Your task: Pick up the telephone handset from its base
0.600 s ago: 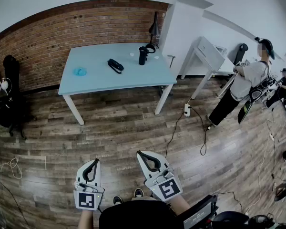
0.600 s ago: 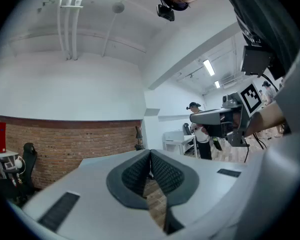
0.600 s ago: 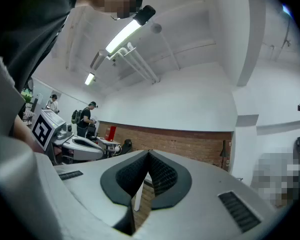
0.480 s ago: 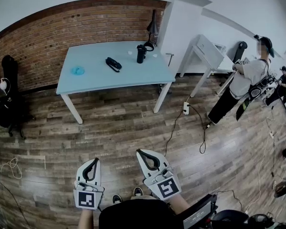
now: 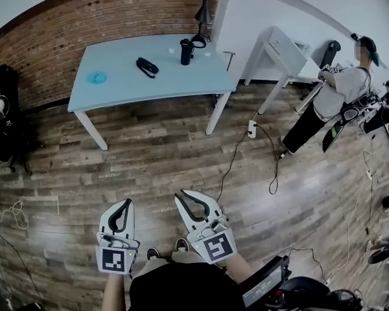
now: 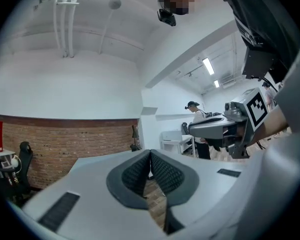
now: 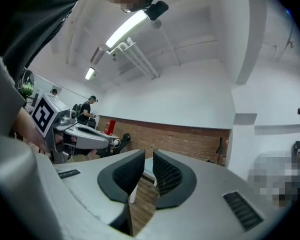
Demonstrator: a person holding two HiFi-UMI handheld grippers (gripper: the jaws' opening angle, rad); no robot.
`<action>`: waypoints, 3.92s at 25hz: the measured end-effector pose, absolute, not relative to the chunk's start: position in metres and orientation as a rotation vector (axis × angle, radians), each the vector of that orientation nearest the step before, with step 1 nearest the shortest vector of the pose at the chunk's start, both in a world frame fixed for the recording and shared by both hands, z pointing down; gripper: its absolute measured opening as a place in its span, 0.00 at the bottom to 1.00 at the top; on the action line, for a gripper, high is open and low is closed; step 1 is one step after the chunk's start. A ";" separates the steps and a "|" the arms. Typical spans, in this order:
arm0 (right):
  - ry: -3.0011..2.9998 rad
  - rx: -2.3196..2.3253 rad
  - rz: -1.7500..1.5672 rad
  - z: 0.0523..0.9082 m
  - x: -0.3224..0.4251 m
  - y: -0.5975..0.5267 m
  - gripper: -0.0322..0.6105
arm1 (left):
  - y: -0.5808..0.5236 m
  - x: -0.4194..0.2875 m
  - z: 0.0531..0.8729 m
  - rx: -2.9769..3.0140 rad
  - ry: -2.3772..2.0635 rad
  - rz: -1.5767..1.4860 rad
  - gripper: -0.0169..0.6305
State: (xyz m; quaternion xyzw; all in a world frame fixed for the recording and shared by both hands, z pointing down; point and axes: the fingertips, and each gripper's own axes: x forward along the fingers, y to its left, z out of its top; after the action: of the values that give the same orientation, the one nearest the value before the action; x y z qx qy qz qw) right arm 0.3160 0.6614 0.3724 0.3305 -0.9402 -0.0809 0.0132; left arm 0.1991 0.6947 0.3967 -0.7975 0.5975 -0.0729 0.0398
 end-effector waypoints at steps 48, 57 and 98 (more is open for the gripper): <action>-2.863 0.993 -0.078 0.417 0.247 0.453 0.07 | 0.501 0.118 0.436 -2.478 1.970 -0.336 0.05; -2.882 0.959 -0.012 0.417 0.209 0.408 0.06 | 0.456 0.073 0.455 -2.504 2.033 -0.325 0.05; -2.898 0.913 0.142 0.445 0.133 0.153 0.06 | 0.213 0.005 0.458 -2.495 2.117 -0.434 0.05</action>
State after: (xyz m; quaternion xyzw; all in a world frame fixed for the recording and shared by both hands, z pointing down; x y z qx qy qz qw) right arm 0.1333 0.1526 0.4450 0.2997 -0.9516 0.0467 0.0499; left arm 0.0051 0.2127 0.4585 -0.7535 0.6394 -0.1310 -0.0795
